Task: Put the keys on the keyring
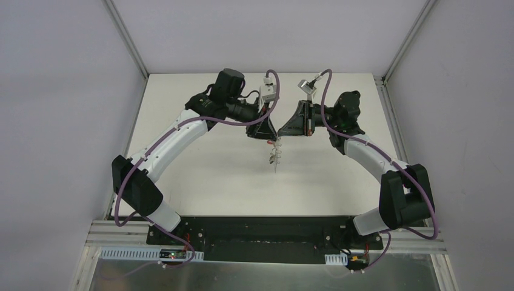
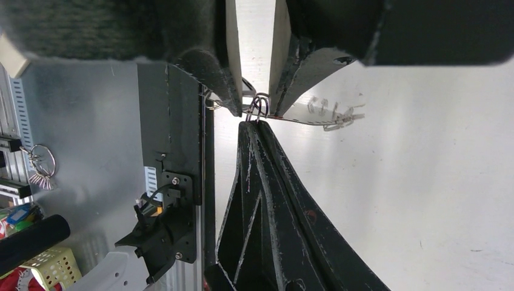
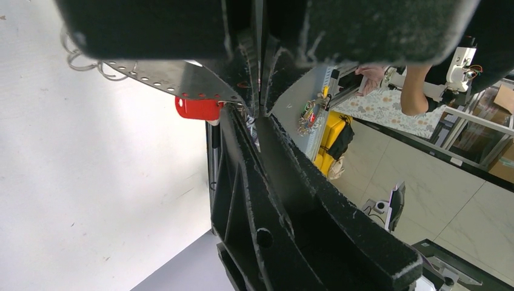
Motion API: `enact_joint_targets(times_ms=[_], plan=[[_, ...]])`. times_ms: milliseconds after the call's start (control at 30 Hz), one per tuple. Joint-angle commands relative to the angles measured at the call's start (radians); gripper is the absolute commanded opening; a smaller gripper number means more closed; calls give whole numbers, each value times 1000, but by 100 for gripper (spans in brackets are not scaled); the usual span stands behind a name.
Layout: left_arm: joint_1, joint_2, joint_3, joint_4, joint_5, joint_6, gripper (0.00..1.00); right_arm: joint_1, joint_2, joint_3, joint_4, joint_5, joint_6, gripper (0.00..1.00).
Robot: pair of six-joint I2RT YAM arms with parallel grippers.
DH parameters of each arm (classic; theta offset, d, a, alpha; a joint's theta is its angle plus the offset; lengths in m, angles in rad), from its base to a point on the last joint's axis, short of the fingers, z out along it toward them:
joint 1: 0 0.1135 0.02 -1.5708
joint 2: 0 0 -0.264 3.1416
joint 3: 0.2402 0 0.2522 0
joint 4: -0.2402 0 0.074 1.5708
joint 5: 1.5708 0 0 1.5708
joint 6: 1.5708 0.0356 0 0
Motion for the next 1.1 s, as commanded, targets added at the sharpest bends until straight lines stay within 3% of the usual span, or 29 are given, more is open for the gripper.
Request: enact_joint_targets(times_ms=[0,300,467,667,800,933,1067], plan=[[9,-30,-8,44,57,-46,20,-3,-43,2,67,-11,-16,0],[32,-28,-9,38,79,-76,12,-7,-44,1,67,-11,-22,0],[43,-35,-21,41,98,-89,0,-11,-42,1,67,-10,-23,0],[46,-35,-4,22,101,-117,0,-11,-49,-4,22,-8,-69,0],[42,3,114,-170,16,-92,0,-10,-65,-4,-79,-11,-172,1],[34,97,300,-472,-45,-52,0,-11,-78,2,-141,-13,-234,16],[21,174,404,-630,-43,-51,0,-9,-86,11,-149,-9,-235,30]])
